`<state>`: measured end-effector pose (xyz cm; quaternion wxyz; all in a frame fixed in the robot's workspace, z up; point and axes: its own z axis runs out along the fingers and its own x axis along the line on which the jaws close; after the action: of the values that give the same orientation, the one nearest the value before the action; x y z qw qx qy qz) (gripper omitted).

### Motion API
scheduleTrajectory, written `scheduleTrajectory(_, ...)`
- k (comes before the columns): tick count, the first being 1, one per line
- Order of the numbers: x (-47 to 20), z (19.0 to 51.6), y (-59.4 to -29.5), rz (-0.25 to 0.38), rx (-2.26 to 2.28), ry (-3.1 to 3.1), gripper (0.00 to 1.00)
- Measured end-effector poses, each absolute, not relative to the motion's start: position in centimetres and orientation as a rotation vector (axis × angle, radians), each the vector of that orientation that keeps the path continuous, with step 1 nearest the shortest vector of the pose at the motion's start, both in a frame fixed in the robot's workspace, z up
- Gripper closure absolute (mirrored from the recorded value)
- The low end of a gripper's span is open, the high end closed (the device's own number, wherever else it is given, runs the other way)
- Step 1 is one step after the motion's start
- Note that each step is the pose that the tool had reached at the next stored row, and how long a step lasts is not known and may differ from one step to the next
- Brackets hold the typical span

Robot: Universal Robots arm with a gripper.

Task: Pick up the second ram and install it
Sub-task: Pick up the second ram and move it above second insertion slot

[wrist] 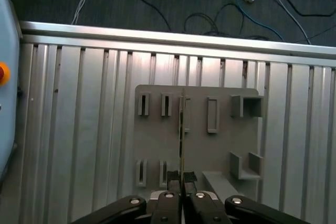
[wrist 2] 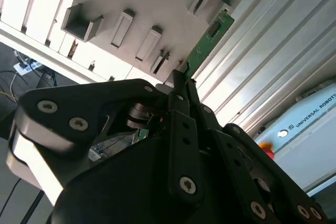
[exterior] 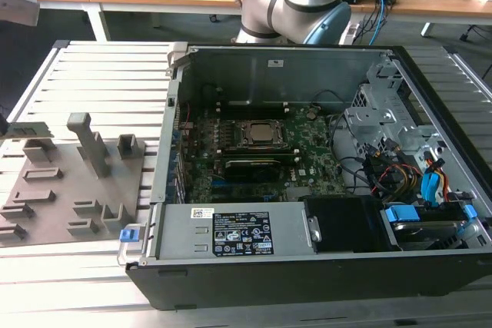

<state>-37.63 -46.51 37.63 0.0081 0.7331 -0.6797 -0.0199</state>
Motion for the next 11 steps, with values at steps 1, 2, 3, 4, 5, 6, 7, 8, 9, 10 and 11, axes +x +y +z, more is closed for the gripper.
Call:
scheduleTrajectory(1,-37.6,38.6,-46.5,-0.062,2.291,-2.125,0.86)
scheduleTrajectory(2,-37.6,39.1,-46.4,-0.062,2.291,-2.125,0.86)
scheduleTrajectory(3,-37.6,39.5,-46.4,-0.062,2.291,-2.125,0.86)
scheduleTrajectory(4,-37.6,39.6,-46.4,-0.063,2.292,-2.125,0.86)
scheduleTrajectory(5,-37.6,39.7,-46.4,-0.063,2.292,-2.125,0.86)
scheduleTrajectory(6,-37.6,39.7,-46.4,-0.064,2.292,-2.126,0.86)
scheduleTrajectory(7,-37.6,39.7,-46.4,-0.065,2.292,-2.126,0.86)
scheduleTrajectory(8,-37.5,39.7,-46.4,-0.065,2.293,-2.125,0.86)
scheduleTrajectory(9,-37.4,39.7,-46.4,-0.065,2.293,-2.125,0.86)
scheduleTrajectory(10,-37.2,39.7,-46.3,-0.065,2.293,-2.126,0.86)
scheduleTrajectory(11,-36.7,39.7,-46.3,-0.064,2.293,-2.126,0.86)
